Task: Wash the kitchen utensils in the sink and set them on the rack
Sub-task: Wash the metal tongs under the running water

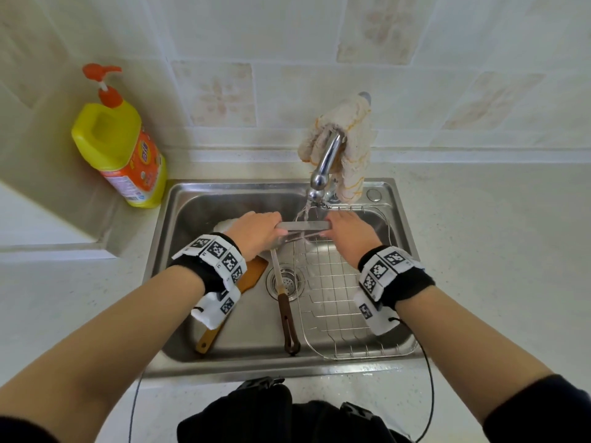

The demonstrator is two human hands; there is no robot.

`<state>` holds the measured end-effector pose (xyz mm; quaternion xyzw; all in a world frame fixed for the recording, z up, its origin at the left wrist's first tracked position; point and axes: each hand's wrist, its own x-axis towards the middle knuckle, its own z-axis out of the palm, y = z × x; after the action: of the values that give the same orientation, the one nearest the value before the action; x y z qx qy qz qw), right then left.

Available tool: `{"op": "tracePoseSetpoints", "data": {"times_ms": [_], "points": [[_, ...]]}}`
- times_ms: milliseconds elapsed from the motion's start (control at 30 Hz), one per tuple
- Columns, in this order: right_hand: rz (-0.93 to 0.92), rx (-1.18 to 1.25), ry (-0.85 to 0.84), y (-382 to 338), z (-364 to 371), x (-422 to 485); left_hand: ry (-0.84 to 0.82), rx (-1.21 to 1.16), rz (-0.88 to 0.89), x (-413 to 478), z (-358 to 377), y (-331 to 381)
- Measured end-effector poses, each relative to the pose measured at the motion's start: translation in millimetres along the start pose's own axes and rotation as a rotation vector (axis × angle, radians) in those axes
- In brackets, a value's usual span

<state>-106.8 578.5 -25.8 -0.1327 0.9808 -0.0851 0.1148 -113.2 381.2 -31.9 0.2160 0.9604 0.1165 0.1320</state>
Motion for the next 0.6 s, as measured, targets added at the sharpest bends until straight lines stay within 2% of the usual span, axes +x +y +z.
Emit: {"op": "tracePoseSetpoints", "data": {"times_ms": [100,200,267,333,400,500,600], "points": [[0.001,-0.105,-0.013,12.6,4.1,1.1,-0.085,0.013,-0.014,-4.7,1.9,-6.1],[0.006,-0.262,0.032,0.8,11.2,5.5,-0.064,-0.001,-0.009,0.9,7.5,0.4],[-0.07,-0.313,0.051,-7.9,17.1,6.4,-0.037,-0.01,0.062,5.8,11.4,8.2],[-0.124,-0.246,0.05,-10.9,19.7,6.2,-0.004,-0.008,0.116,7.3,12.2,12.3],[-0.099,-0.118,0.013,-11.2,17.4,6.8,0.043,0.047,0.114,7.0,10.9,6.7],[-0.024,0.037,-0.003,-7.9,16.5,8.4,0.116,0.132,0.0,3.9,12.6,-13.2],[0.047,0.114,0.013,-4.3,19.1,9.5,0.153,-0.029,-0.147,-1.6,18.9,-22.2]]}}
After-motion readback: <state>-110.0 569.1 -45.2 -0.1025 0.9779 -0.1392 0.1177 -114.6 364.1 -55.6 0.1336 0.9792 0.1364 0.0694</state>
